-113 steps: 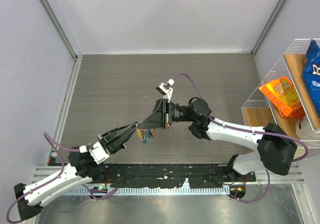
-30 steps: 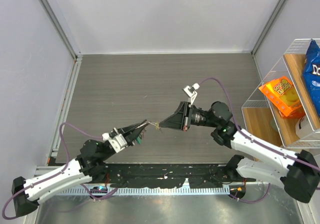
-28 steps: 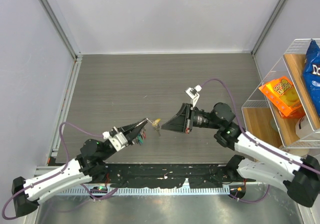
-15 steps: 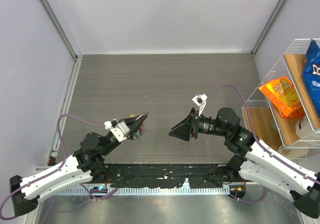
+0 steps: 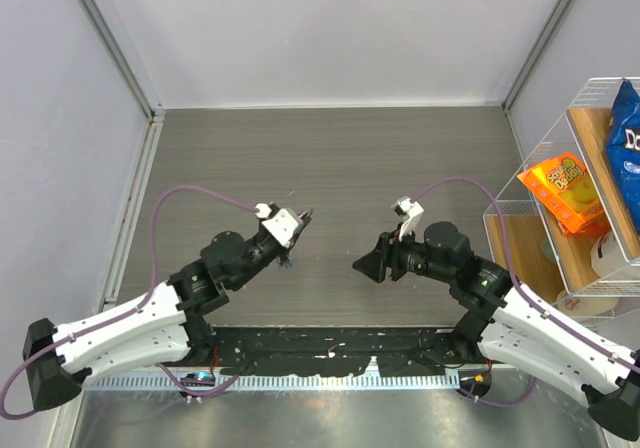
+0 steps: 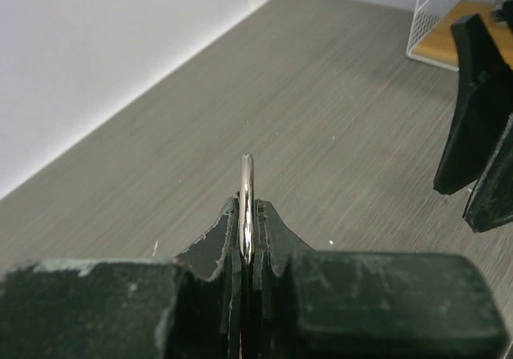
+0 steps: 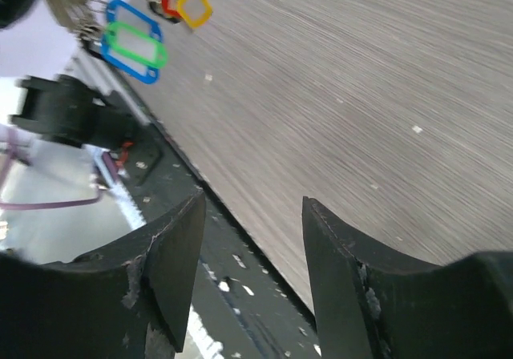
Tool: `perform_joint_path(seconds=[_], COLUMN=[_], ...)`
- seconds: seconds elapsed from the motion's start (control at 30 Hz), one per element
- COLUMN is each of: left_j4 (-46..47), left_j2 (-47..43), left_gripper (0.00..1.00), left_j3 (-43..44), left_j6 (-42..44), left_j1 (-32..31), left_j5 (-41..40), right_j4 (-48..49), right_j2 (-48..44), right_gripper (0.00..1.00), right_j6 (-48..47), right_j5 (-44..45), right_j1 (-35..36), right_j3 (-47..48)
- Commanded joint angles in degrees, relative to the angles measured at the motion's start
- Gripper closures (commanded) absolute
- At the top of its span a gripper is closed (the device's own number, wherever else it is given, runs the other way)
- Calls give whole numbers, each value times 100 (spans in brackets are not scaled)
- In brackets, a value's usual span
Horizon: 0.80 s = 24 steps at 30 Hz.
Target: Put the keys on the keyring
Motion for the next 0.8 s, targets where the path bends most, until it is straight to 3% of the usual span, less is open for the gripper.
perform_joint_path(seconds=[0.0,0.4,0.77], left_j4=[-258,-408,-522], left_j2=[546,2031,3376], left_gripper=[100,96,69], left_j3=[490,956,1571], left_j6=[-555,-987,-1294], left_j1=[20,275,644], left_j5=[-418,-849,-612], right_j4=[-394,-474,-518], right_j2=[-75,435,778], right_gripper=[41,36,33], right_j6=[-367,-631,-746], right_j5=[901,1376,1367], right_j1=[-19,8,60], right_j3=[-212,-300,-239])
